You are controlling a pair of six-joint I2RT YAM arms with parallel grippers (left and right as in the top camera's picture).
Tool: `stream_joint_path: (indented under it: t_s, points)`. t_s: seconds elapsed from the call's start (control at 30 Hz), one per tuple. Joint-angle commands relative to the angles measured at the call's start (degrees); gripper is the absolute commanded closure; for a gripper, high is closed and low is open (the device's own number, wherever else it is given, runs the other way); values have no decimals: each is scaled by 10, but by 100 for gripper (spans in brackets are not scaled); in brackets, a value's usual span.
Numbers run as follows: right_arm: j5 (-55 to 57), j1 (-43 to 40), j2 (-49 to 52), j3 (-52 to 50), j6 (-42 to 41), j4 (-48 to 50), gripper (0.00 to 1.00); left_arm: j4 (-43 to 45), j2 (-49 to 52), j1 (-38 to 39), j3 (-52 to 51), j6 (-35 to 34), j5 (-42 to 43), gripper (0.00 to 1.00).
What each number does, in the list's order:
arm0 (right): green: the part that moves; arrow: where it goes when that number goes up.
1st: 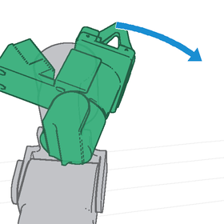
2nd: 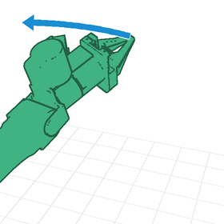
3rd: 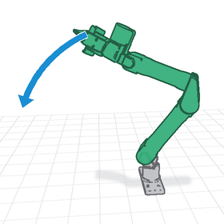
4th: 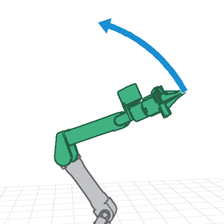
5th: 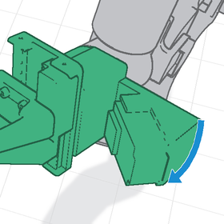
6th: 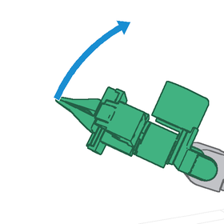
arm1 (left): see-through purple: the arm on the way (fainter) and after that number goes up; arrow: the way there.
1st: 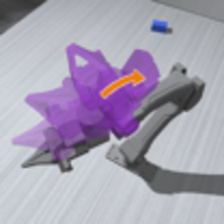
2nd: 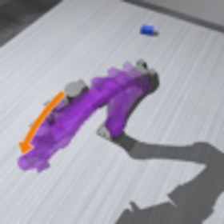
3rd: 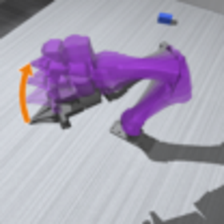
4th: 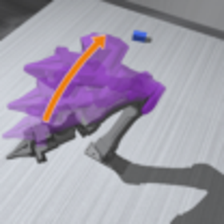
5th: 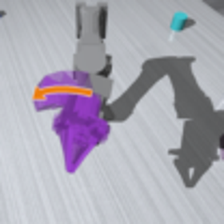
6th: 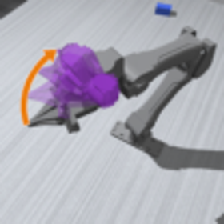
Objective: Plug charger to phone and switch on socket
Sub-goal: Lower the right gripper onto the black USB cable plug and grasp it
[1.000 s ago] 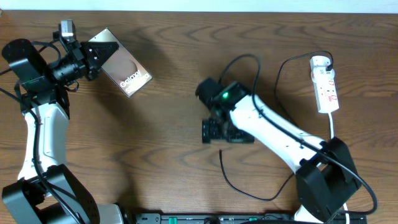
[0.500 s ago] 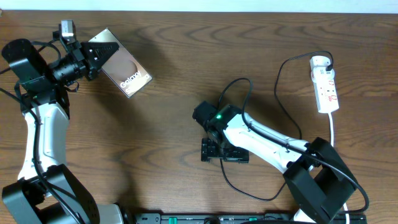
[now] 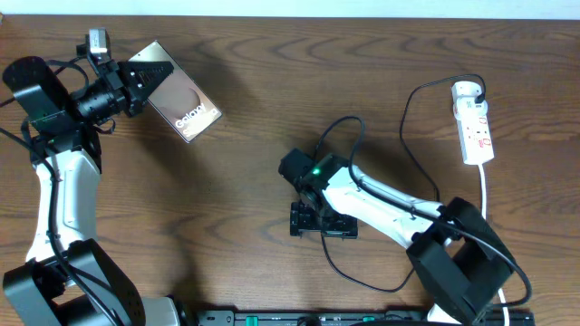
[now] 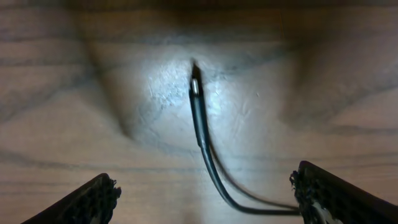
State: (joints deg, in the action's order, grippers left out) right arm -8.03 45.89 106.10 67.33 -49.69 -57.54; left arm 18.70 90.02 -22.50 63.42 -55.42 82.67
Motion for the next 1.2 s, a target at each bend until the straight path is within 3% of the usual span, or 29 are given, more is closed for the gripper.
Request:
stream_joint_path:
  t_s: [0.0, 0.53, 0.8, 1.07, 1.17]
  points:
    - [-3, -1, 33, -4, -10, 2, 10, 7, -5, 0, 2, 6, 20, 93]
    - [2, -21, 59, -4, -4, 35, 12, 7, -5, 0, 2, 10, 19, 93]
    - [-1, -41, 80, -4, 5, 36, 36, 7, -5, 0, 2, 16, 19, 93]
    - [-1, -42, 81, -4, 7, 36, 51, 7, -5, 0, 2, 16, 19, 93]
    - [-1, -42, 81, -4, 7, 36, 64, 7, -5, 0, 2, 16, 19, 93]
